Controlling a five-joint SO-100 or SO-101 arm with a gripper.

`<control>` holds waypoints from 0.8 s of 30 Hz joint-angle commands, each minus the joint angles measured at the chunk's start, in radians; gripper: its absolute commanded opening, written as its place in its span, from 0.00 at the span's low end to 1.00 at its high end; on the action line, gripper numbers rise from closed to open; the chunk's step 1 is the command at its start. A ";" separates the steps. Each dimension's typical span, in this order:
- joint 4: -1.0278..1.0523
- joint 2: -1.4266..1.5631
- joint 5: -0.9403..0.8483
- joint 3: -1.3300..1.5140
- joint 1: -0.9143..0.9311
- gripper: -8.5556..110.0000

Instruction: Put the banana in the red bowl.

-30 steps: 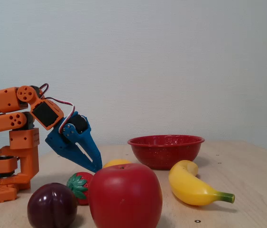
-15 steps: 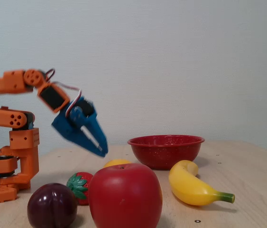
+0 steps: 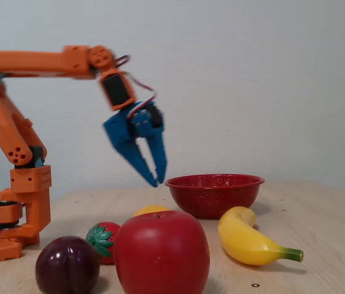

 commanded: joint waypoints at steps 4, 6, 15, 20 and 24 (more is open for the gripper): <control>0.164 -0.216 0.012 -0.394 -0.041 0.07; 0.250 -0.307 0.023 -0.522 -0.040 0.07; 0.400 -0.523 0.086 -0.795 -0.038 0.36; 0.379 -0.620 0.140 -0.838 -0.038 0.44; 0.348 -0.706 0.170 -0.862 -0.043 0.42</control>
